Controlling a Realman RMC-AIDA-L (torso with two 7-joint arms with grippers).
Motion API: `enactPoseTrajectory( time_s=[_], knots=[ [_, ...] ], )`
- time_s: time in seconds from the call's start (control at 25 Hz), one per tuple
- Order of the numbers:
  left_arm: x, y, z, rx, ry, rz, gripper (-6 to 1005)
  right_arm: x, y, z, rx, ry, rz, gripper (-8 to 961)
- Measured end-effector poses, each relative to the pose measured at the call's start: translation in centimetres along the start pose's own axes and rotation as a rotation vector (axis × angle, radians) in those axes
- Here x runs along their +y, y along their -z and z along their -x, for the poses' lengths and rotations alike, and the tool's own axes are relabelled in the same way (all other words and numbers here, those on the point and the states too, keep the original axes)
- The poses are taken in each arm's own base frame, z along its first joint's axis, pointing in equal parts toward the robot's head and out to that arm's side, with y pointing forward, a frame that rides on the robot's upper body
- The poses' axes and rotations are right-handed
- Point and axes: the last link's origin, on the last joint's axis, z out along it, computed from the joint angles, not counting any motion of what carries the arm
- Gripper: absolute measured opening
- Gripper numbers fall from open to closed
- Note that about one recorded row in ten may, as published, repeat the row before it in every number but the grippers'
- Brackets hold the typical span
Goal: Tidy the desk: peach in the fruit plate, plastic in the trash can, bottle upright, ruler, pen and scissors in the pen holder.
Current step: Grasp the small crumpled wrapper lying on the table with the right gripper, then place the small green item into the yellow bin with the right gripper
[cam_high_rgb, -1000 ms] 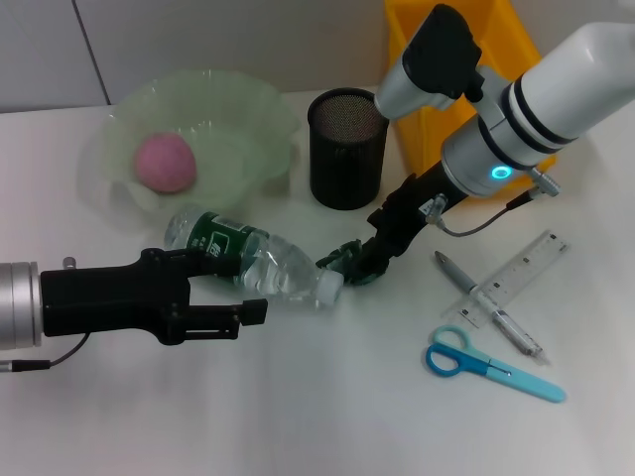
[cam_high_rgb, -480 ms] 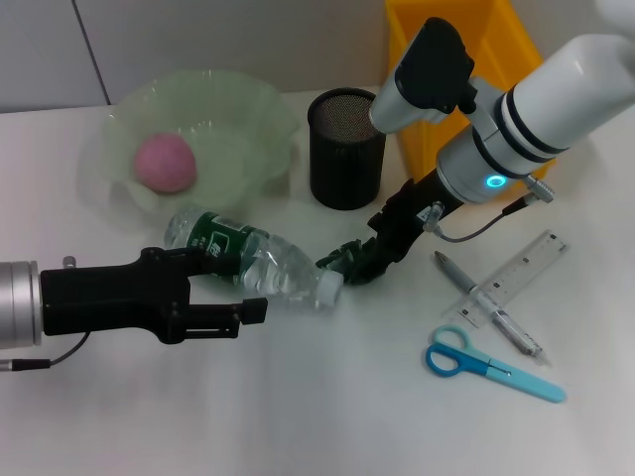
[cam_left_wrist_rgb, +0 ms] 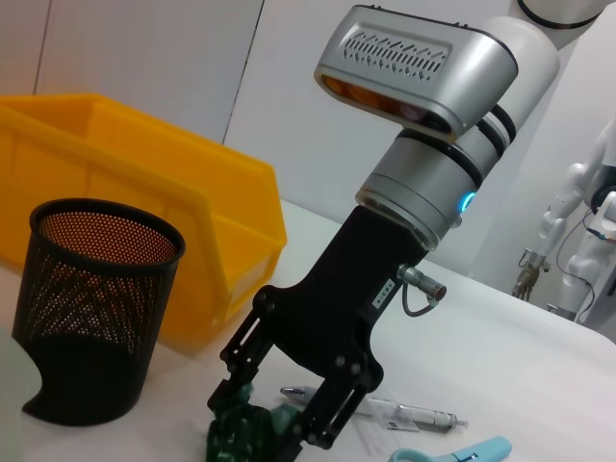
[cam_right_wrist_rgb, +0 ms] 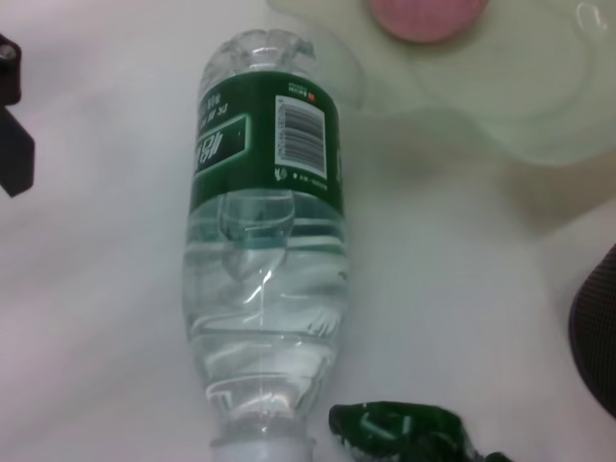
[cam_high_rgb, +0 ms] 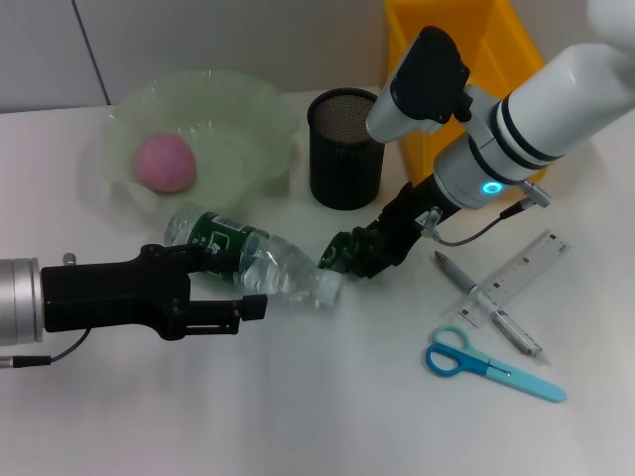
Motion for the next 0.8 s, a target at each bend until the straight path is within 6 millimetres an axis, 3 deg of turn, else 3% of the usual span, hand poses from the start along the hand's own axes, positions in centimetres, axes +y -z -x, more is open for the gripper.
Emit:
enactPoseTrajectory(
  time_s=[0.36,0.64,0.8],
  knots=[
    [-0.1,-0.1,-0.1,0.0,-0.002,-0.004,813,-0.1,0.1,0.0,-0.012,-0.002,-0.002,451],
    [-0.2,0.0,-0.2,-0.001,0.001,-0.008,813,-0.2,1.7,-0.2,-0.07,-0.029,0.016,148],
    [-0.3,0.1,-0.2,-0.004,0.0,-0.01,814,-0.2,3.3,-0.9,-0.107,-0.065,0.041,119]
  ],
)
